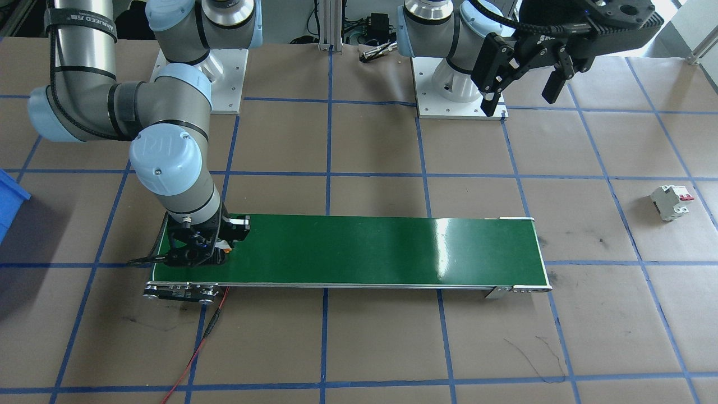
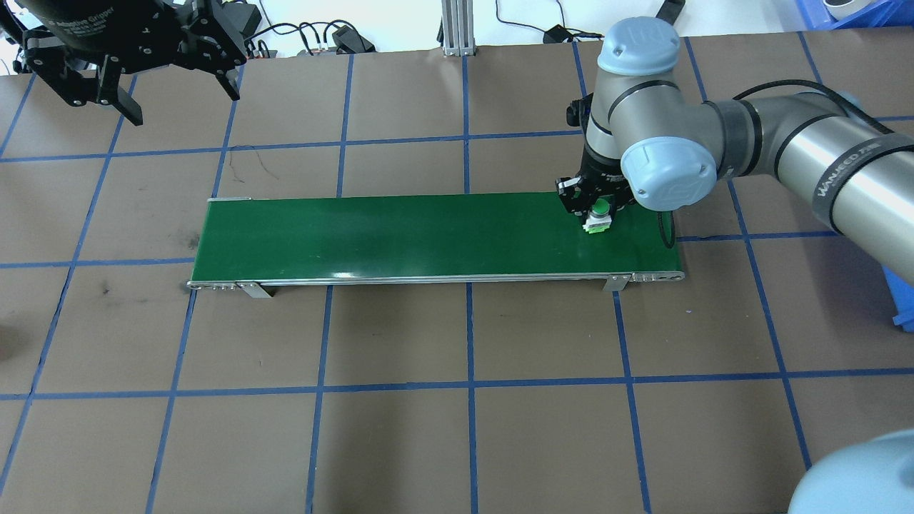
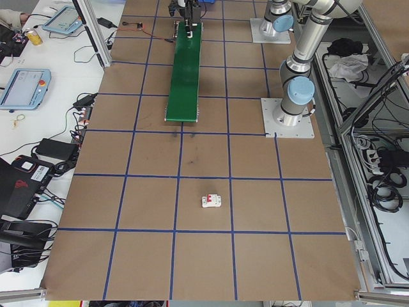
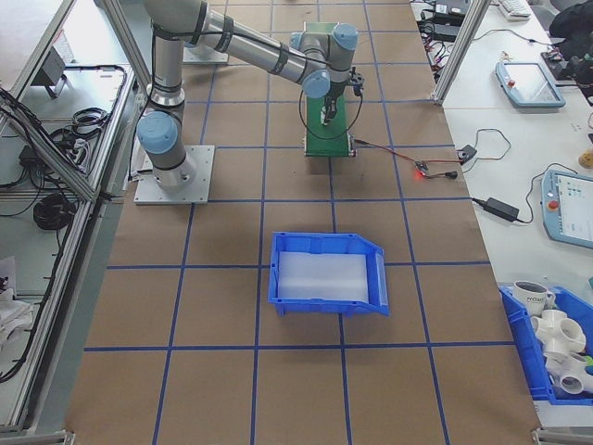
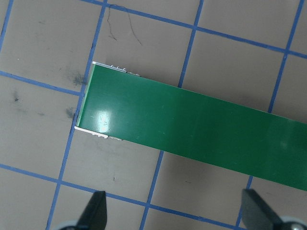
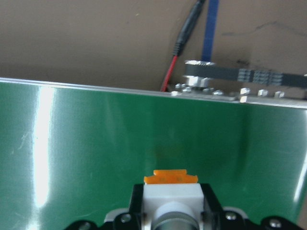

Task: Move button from left to right

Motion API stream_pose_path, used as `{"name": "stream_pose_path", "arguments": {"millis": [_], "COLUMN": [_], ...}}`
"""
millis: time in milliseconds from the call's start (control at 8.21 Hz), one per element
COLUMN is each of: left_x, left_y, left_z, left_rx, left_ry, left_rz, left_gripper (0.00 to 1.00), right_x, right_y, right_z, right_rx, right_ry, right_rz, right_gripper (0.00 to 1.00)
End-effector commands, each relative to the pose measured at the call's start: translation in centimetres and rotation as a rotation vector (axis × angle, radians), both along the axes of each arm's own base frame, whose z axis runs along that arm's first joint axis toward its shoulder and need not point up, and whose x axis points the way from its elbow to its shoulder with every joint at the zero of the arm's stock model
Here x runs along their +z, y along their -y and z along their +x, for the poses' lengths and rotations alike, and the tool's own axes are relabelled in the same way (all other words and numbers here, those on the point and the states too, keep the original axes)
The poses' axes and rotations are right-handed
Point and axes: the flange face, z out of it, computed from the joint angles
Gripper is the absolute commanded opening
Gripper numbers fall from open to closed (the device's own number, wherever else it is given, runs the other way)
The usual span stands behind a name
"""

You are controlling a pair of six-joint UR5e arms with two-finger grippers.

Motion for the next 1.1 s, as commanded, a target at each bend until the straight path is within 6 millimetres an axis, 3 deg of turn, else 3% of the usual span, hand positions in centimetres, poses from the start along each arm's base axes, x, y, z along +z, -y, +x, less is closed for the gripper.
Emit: {"name": "stream_pose_path", "arguments": {"millis": [0,244,365,731,853,974], "left_x": [-0.3,-0.4,-0.5,-0.4,-0.5,-0.5], "left_y": [-0.1,0.0,0.0,0.0,0.0,-0.1], "left_z": [0.0,0.0,0.0,0.0,0.0,0.0], "left_rx": [0.0,0.0,0.0,0.001,0.001,0.001], "left_ry": [0.002,0.0,-0.001,-0.002,-0.001,-0.002], "left_rz": [0.006,0.009,0.012,0.009,0.012,0.011], "left_gripper": [1.0,1.0,1.0,1.0,1.0,1.0], "right_x": [6.3,11.2,12.2,12.8,12.3,10.3], "right_y": [2.5,1.3,0.6,-2.2,-3.4,-4.6], "right_z": [-7.7,-17.7,-22.1,-39.7,-44.7,-49.0], "right_rx": [0.136,0.313,0.425,0.67,0.749,0.8], "right_ry": [-0.053,-0.041,-0.058,-0.117,-0.139,-0.121], "right_rz": [-0.026,0.003,0.018,0.02,0.013,0.022], "right_gripper": [0.0,0.0,0.0,0.0,0.0,0.0]}}
